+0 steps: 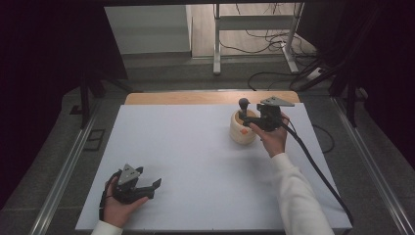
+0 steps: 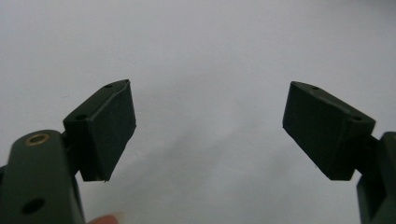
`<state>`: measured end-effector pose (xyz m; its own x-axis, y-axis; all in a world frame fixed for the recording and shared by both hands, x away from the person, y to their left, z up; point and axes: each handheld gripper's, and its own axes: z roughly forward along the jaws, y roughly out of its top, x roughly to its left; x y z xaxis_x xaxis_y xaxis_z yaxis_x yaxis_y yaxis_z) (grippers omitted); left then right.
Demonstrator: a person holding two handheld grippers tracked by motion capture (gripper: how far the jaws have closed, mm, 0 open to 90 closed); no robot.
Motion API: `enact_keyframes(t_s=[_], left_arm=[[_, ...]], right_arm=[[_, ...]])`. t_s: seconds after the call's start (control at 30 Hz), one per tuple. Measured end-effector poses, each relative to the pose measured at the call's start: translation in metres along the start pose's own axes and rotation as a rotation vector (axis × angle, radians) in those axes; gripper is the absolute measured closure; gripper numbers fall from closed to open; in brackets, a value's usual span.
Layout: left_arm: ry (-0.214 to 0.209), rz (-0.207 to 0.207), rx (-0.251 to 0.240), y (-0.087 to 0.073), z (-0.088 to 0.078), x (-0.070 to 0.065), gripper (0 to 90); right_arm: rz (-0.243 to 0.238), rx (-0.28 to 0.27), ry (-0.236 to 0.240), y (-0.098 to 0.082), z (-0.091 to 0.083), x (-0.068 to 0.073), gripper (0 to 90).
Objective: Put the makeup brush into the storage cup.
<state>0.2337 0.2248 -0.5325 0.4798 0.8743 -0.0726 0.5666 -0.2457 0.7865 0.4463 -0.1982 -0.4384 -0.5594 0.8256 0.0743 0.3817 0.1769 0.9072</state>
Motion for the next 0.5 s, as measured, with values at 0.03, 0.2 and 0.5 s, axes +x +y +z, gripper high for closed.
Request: enact_keyframes(t_s=[0.03,0.2,0.5], left_arm=[[0.000,0.000,0.000,0.000,0.000,0.000,17.7],[-0.003,-0.001,0.000,0.000,0.001,0.001,17.7],[-0.002,-0.001,-0.006,0.002,0.001,0.001,17.6]], right_arm=[[0.000,0.000,0.000,0.000,0.000,0.000,15.1],[-0.025,0.003,0.022,-0.003,-0.010,0.005,12.6],[-0.082,0.041,0.109,-0.017,-0.041,0.013,11.0]])
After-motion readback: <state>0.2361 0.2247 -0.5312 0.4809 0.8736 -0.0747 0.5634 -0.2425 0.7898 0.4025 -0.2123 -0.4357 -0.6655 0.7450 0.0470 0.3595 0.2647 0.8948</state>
